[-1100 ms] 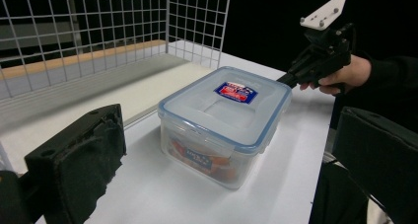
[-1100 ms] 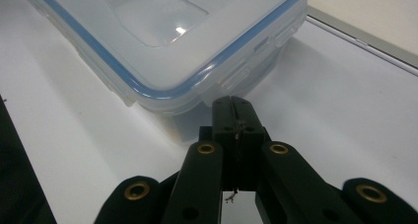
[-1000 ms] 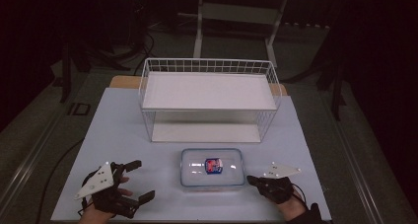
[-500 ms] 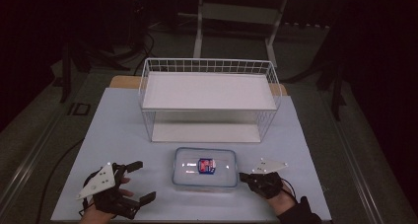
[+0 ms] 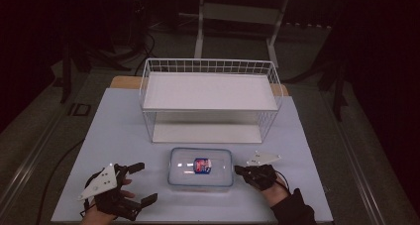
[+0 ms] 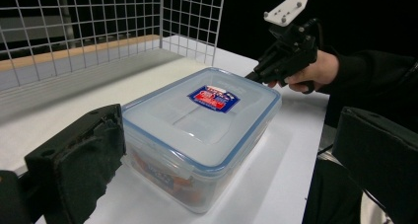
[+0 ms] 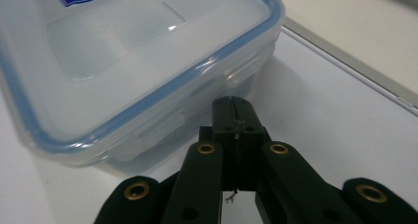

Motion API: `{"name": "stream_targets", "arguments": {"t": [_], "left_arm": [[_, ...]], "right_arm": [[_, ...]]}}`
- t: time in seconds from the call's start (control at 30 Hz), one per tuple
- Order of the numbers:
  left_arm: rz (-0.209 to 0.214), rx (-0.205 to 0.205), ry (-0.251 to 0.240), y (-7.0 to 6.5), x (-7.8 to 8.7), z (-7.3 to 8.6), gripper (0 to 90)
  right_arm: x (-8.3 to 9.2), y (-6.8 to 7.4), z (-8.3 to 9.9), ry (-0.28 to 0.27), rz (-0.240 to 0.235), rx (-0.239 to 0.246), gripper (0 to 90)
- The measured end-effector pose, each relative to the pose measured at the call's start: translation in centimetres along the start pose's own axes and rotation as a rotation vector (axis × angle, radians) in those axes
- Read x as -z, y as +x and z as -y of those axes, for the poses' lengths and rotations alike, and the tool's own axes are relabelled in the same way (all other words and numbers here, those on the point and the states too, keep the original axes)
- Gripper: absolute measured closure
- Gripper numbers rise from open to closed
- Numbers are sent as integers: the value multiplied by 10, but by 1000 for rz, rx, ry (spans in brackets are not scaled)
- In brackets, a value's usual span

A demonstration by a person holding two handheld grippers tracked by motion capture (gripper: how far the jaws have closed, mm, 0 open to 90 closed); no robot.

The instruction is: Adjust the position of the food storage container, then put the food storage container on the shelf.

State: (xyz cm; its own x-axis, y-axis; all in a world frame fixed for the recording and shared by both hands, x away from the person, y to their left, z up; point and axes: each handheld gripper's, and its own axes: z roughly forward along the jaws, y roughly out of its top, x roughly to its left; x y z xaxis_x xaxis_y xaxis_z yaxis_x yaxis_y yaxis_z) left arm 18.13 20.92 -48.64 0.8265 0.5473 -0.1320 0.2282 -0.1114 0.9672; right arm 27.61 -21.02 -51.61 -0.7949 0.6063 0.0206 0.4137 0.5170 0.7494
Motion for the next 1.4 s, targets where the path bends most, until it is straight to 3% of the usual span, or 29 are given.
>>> {"name": "stream_targets", "arguments": {"t": [0.23, 0.33, 0.37, 0.47, 0.53, 0.57, 0.6, 0.63, 0.67, 0.73, 0.83, 0.9, 0.93, 0.97, 1.0, 1.1, 1.2, 1.27, 1.4], "left_arm": [[5, 14, -4, 1, 1, 0, 0], [9, 24, -3, 1, 0, -1, 0], [10, 23, -2, 2, 0, -2, 0], [2, 22, 15, 3, -2, -5, 0], [-18, 18, 56, 4, -5, -11, 0], [-18, 18, 56, 4, -5, -11, 0], [-30, 21, 74, 5, -7, -13, 0], [-39, 25, 96, 5, -9, -15, 0], [-39, 28, 114, 6, -11, -17, 0], [-39, 45, 153, 9, -16, -24, 0], [-42, 68, 210, 13, -24, -36, 19], [-40, 103, 221, 16, -30, -43, 19], [-39, 126, 231, 18, -31, -46, 18], [-40, 172, 239, 21, -34, -48, 17], [-8, 235, 243, 26, -37, -49, 16], [44, 321, 243, 33, -45, -49, 17], [93, 411, 266, 40, -55, -43, 18], [89, 459, 279, 46, -61, -37, 18], [51, 560, 322, 59, -69, -24, 20]], "right_arm": [[8, -4, 0, -40, 15, -9, 886], [21, -4, 0, -77, 25, -22, 771], [24, -3, -1, -90, 26, -18, 674], [35, 1, -3, -130, 20, -15, 493], [41, 4, -6, -156, -3, -19, 338], [41, 4, -6, -156, -3, -19, 338], [47, 7, -8, -192, -52, -15, 184], [48, 9, -10, -195, -62, -10, 122], [50, 10, -12, -197, -59, -13, 125], [54, 15, -14, -217, 3, -3, 144], [59, 14, -18, -223, -47, -38, 156], [61, 12, -21, -233, -53, -53, 181], [62, 11, -24, -208, -49, -70, 180], [62, 10, -25, -200, -43, -73, 180], [62, 9, -26, -193, -34, -88, 178], [60, 8, -29, -176, -9, -149, 142], [56, 6, -29, -156, -49, -206, 146], [52, 4, -29, -136, -98, -236, 137], [44, 1, -29, -124, -134, -281, 131]]}}
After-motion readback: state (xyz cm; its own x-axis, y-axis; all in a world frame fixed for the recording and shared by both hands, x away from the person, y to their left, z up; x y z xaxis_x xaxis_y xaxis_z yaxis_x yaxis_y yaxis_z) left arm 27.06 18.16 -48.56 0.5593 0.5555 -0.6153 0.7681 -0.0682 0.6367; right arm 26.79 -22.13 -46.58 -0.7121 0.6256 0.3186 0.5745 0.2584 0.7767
